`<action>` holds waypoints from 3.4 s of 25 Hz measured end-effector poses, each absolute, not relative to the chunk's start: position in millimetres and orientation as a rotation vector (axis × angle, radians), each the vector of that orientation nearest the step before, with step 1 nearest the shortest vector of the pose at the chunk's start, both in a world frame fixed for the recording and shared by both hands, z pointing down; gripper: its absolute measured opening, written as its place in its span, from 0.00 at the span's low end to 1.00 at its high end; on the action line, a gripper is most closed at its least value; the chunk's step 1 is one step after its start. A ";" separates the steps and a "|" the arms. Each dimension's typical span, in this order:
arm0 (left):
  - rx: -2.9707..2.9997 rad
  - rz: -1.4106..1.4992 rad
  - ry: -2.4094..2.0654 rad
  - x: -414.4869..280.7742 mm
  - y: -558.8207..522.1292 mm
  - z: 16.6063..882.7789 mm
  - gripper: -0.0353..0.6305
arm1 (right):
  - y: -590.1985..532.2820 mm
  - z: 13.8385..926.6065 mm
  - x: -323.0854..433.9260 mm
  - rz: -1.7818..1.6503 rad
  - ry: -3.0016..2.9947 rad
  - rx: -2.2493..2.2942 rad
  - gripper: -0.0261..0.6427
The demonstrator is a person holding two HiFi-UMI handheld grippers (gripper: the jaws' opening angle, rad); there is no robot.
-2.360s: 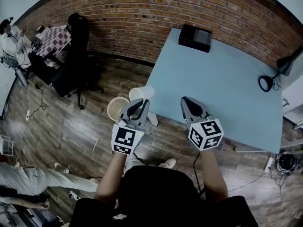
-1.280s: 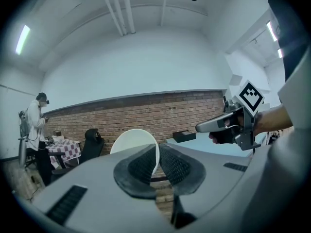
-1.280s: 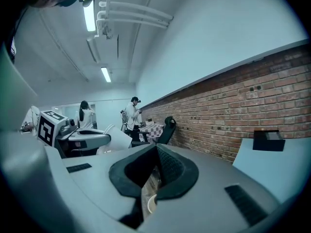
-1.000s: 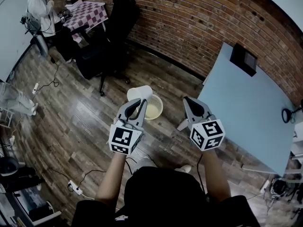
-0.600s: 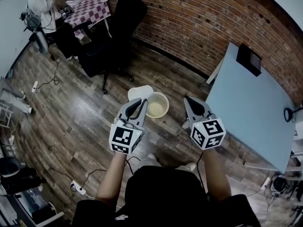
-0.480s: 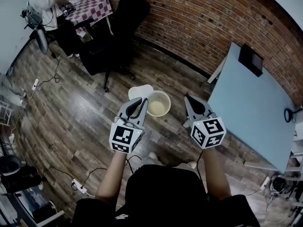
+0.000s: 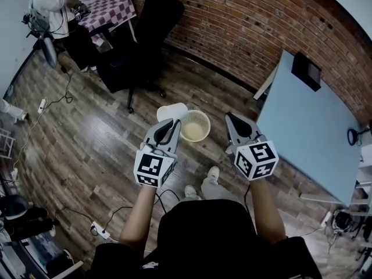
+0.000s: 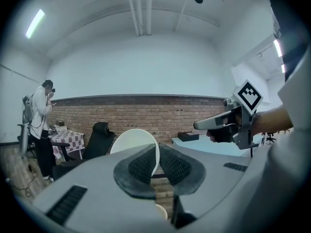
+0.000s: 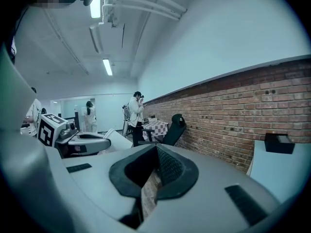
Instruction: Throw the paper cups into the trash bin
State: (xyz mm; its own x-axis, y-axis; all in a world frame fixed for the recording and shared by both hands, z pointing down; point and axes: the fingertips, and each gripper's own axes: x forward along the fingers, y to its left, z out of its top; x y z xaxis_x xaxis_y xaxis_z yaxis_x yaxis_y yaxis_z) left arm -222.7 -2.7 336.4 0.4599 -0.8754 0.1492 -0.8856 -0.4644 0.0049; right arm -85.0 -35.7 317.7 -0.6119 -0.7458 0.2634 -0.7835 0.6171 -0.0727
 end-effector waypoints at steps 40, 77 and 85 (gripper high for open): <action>2.557 0.240 -1.623 -166.5 -168.8 358.0 0.10 | -220.5 336.5 -56.1 0.288 -2.740 1.142 0.04; 2.499 0.356 -1.471 -171.3 -282.9 410.3 0.10 | -326.3 392.7 -63.4 0.446 -2.626 1.197 0.05; 2.553 0.387 -1.257 -196.7 -285.5 450.9 0.10 | -318.5 419.8 -86.0 0.547 -2.499 1.392 0.04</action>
